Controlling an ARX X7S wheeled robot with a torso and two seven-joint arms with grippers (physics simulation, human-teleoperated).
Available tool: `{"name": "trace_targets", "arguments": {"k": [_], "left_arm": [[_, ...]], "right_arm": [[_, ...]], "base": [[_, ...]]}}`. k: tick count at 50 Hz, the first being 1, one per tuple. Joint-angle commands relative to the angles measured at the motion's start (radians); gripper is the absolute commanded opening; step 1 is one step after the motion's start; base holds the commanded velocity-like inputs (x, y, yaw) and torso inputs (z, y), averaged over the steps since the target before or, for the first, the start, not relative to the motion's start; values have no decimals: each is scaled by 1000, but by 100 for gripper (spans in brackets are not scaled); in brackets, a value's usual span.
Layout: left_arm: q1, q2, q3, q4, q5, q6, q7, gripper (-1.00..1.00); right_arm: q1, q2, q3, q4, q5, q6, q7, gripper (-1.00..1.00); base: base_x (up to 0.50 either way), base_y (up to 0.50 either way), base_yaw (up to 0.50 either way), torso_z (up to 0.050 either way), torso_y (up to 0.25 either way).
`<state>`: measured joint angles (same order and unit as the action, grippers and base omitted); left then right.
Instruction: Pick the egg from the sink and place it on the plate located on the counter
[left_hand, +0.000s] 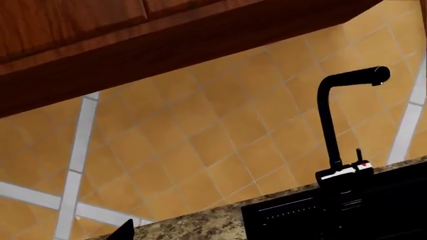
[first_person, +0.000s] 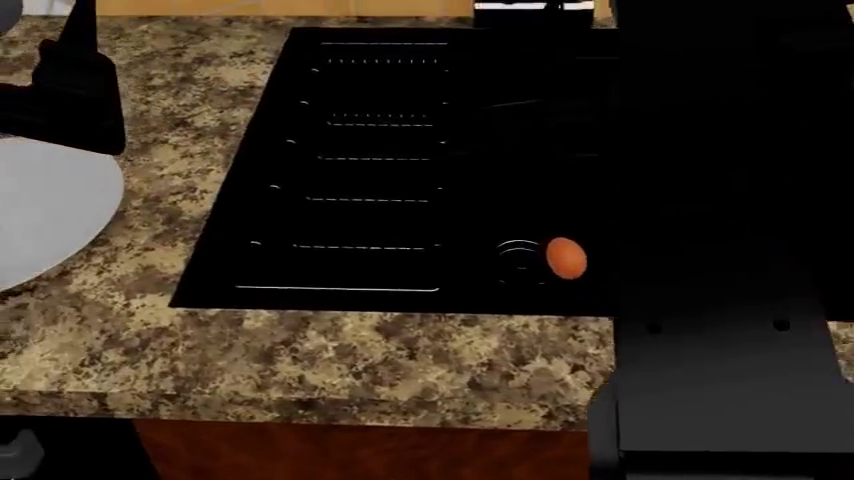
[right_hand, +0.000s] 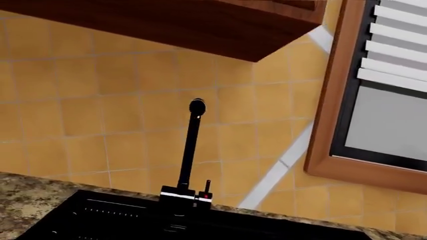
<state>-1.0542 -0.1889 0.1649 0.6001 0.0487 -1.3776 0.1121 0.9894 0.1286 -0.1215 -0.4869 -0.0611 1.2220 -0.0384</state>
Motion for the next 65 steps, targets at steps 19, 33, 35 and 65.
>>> {"name": "trace_targets", "arguments": {"k": [19,33,35,65], "left_arm": [[-5,-2,4,-2,-14,-3,-4,100],[-6,-3,-2,1,-22,-3,-3,100],[-4,-2,-3,-1,-23,-2,-3,100],[16,-4,-19,-16,-37,19,-9,100]], "right_arm": [[-3,7,13,-2,26,5,5,100],[1,18,4,1,32,4,10,100],[0,24,0,13,28,-6,14,100],[-3,262,-164,393,24,110,-90,100]], "base": [[414,292,0,0,1],[369,-181,0,0,1],[0,0,0,0,0],[0,0,0,0,0]]}}
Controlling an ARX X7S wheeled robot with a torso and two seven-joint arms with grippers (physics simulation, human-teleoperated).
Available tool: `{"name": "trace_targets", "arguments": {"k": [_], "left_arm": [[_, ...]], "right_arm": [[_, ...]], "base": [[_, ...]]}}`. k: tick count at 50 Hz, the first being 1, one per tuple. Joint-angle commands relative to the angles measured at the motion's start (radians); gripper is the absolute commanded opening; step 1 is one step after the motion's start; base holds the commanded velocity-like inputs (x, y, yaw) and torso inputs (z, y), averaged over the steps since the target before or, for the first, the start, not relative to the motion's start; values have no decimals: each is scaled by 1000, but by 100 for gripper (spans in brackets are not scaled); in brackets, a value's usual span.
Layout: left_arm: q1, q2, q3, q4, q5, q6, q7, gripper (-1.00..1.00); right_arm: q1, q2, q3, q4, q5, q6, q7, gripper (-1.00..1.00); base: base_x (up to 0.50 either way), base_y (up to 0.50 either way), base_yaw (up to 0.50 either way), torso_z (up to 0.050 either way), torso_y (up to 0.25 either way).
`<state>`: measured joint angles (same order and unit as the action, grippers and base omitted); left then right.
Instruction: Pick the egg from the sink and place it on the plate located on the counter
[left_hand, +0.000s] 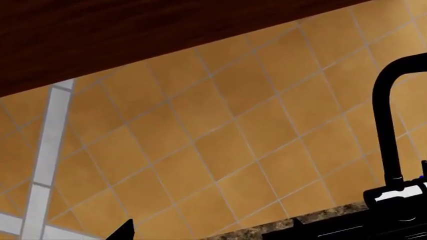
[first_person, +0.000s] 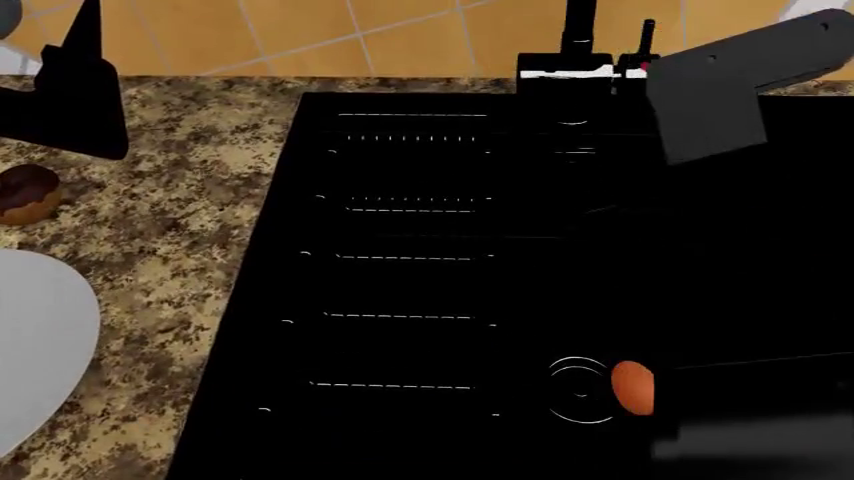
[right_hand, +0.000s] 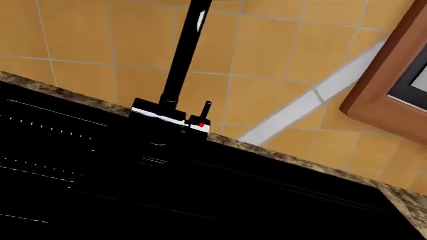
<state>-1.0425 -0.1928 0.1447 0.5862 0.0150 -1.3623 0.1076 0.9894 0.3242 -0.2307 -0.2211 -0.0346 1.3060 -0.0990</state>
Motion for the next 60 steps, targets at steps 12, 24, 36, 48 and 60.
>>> {"name": "trace_targets", "arguments": {"k": [12,24,36,48,60], "left_arm": [[4,-1,1,-7,-9,8,-7,100],[9,-3,-1,-8,-14,13,-10,100],[16,-6,-3,-21,-19,27,-12,100],[33,-13,-7,-33,-23,46,-15,100],[30,-11,-1,-31,-27,43,-20,100]], "right_arm": [[45,84,-88,278,9,56,-63,100],[65,89,-148,411,6,76,-77,100],[56,66,-153,567,24,-25,-91,100],[76,22,-176,724,56,-129,-139,100],[81,15,-189,780,83,-168,-190,100]], "base": [[0,0,0,0,0],[0,0,0,0,0],[0,0,0,0,0],[0,0,0,0,0],[0,0,0,0,0]]}}
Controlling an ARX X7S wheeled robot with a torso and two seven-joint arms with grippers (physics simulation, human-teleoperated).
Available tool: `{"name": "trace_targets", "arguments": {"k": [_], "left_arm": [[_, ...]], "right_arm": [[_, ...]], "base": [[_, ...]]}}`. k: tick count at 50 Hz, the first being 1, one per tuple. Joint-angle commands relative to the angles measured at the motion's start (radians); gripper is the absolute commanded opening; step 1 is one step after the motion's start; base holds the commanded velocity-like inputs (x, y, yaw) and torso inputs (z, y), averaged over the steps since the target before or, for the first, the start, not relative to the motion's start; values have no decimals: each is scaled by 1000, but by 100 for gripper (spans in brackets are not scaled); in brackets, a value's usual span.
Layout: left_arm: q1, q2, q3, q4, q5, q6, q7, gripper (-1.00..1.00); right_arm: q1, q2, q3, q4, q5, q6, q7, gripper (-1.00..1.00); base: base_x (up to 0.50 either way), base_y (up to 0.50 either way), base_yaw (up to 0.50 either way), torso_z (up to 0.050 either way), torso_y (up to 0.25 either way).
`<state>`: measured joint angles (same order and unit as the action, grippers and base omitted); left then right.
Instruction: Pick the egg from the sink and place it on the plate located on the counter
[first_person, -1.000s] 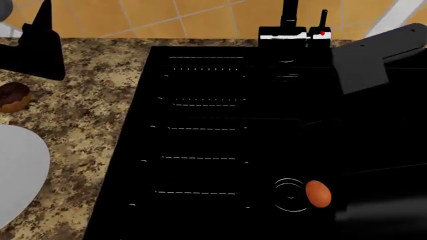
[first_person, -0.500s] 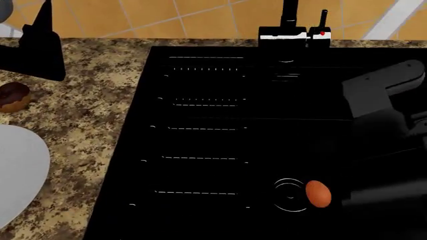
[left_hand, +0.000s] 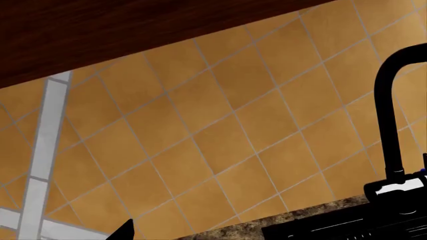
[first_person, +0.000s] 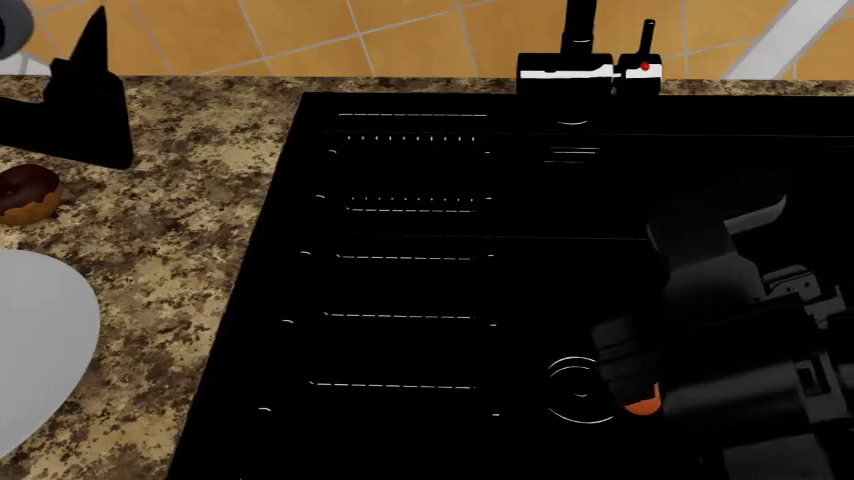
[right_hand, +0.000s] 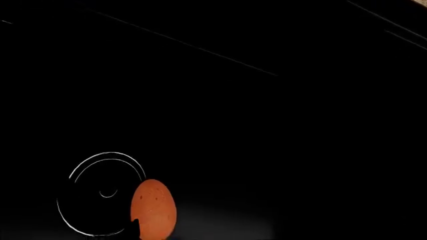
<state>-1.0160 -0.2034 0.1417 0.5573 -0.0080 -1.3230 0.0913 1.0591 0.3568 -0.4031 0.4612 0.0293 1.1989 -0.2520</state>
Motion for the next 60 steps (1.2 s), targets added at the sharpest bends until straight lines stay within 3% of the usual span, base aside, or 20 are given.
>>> {"name": "trace_targets", "arguments": {"k": [1,8,14,42,43,60], "left_arm": [[5,-1,1,-4,-4,7,-4,100],[20,-11,-7,-16,-6,23,-5,100],[32,-15,-7,-24,-7,39,-7,100],[68,-18,-7,-132,-18,140,-15,100],[68,-18,-7,-132,-18,140,-15,100],[68,-13,7,-115,-25,129,-22,100]], "right_arm": [[17,-23,-18,120,19,-72,-37,100],[89,-92,-50,384,11,-228,-53,100],[228,-195,-71,839,-3,-488,-63,100],[129,-205,-21,848,-27,-461,-13,100],[129,-204,-19,848,-27,-462,-6,-100],[148,-186,-38,847,-37,-540,9,-100]], "base": [[0,0,0,0,0],[0,0,0,0,0],[0,0,0,0,0],[0,0,0,0,0],[0,0,0,0,0],[0,0,0,0,0]]}}
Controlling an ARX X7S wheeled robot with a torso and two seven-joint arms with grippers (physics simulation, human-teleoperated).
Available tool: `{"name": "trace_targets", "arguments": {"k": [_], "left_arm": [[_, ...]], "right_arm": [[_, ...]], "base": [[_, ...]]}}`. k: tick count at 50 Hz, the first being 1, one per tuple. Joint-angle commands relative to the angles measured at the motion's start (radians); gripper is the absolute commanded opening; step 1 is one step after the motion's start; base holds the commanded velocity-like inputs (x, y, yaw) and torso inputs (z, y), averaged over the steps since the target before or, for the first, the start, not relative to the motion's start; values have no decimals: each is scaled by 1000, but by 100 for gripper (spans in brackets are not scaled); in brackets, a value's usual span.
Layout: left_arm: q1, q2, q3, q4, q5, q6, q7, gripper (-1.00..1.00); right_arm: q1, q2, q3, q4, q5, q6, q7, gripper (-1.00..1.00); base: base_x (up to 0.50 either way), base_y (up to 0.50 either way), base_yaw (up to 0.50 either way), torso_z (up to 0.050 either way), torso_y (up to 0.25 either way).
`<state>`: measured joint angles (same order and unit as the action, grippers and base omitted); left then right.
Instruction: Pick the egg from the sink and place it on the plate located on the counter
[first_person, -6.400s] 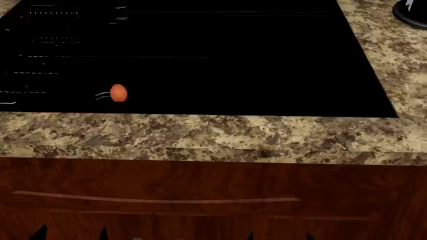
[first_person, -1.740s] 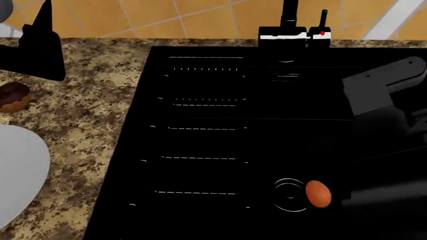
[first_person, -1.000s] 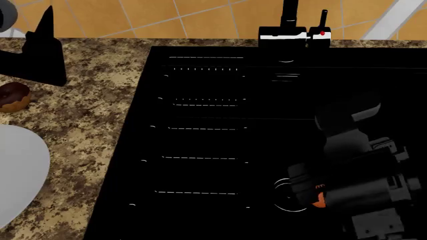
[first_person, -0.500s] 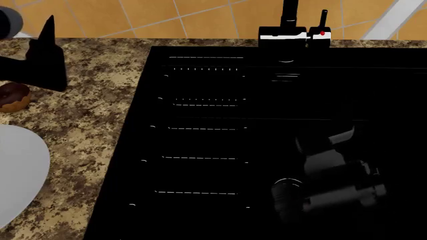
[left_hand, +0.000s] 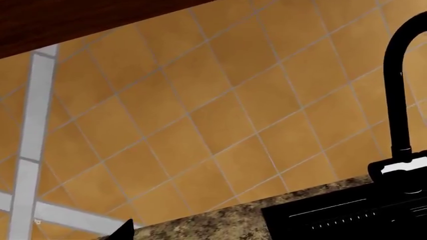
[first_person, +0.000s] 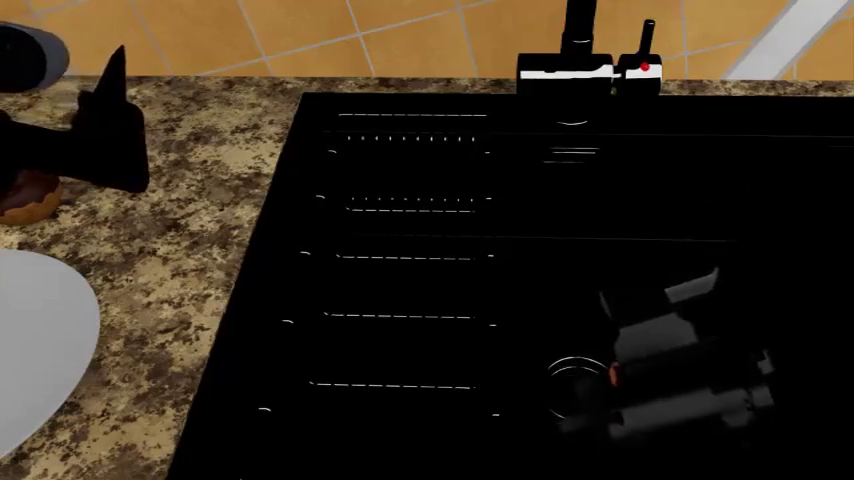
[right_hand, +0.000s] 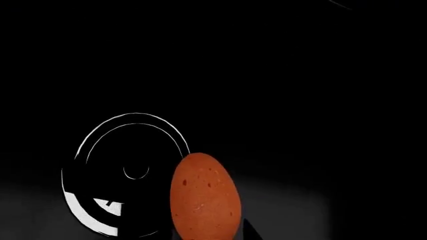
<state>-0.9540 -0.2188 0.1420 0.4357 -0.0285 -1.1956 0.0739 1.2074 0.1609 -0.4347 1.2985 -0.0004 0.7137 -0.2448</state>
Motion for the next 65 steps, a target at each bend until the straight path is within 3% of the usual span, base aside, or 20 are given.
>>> {"name": "trace_targets", "arguments": {"k": [1,7,9,11,26,48,65], "left_arm": [[9,3,6,11,-5,1,-5,100],[-8,4,8,19,-9,-19,-4,100],[-8,4,7,18,-11,-17,-5,100],[0,4,6,18,-11,-11,-6,100],[-6,2,1,29,-20,-22,-8,100],[-6,9,1,52,-39,-24,-9,100],[3,20,-51,93,-81,-40,14,100]], "right_arm": [[3,14,-7,10,-7,-68,-3,-100],[-18,42,-12,-51,-8,-98,-6,-100],[-126,100,-2,-351,0,62,-8,-100],[-183,131,4,-512,3,143,-5,-100],[-384,281,141,-1181,71,451,-8,-100],[-479,382,372,-1678,240,698,-138,-100],[-425,393,450,-1774,306,766,-189,-100]], "base": [[0,0,0,0,0],[0,0,0,0,0],[0,0,0,0,0],[0,0,0,0,0],[0,0,0,0,0],[0,0,0,0,0],[0,0,0,0,0]]}}
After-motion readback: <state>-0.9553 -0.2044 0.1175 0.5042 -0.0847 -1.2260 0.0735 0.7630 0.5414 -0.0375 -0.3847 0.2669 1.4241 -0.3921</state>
